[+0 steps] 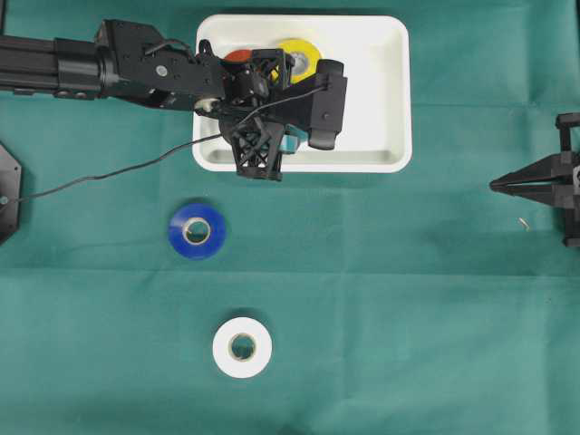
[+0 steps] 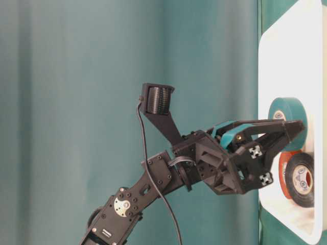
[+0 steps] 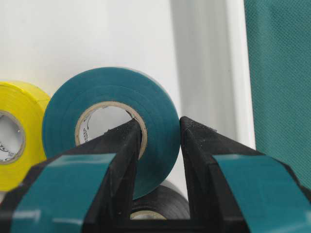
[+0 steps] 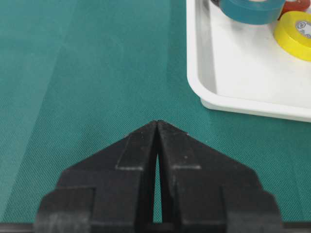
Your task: Put the tape into the white case with the left arm.
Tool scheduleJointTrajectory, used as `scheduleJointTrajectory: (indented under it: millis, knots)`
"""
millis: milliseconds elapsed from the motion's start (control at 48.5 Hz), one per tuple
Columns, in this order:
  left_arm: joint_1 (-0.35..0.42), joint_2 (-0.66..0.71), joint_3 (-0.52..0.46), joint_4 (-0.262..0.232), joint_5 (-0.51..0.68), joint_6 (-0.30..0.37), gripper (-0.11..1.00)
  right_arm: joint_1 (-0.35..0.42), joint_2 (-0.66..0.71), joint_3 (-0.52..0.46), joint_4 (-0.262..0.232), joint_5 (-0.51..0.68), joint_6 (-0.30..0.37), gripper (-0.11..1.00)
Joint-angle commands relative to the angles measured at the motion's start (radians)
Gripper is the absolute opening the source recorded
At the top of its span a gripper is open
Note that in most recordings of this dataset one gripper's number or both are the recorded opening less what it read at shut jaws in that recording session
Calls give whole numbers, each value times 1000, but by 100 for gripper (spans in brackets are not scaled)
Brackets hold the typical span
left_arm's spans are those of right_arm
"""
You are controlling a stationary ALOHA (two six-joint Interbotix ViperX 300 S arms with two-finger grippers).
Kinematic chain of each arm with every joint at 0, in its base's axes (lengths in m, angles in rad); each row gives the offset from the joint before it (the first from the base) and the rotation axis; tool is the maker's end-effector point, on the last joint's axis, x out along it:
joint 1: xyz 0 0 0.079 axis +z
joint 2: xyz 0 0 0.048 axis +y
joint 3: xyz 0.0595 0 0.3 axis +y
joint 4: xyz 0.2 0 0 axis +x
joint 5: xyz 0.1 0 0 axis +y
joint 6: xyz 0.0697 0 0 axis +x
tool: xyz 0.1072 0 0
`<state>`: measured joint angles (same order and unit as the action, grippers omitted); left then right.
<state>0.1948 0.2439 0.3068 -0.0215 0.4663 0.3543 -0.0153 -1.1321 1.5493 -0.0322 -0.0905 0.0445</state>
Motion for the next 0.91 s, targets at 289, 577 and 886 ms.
scheduleJointTrajectory:
  millis: [289,577,886]
  knots:
    - [5,-6,-26,2,-11,-2,23,-2,8,-12,-2,-12,0,-9]
    - [5,-12,-26,2,-23,-5,73,-2,8,-12,0,-12,0,-9]
    - [5,-29,-14,2,-23,-5,98,-2,8,-12,0,-11,2,-9]
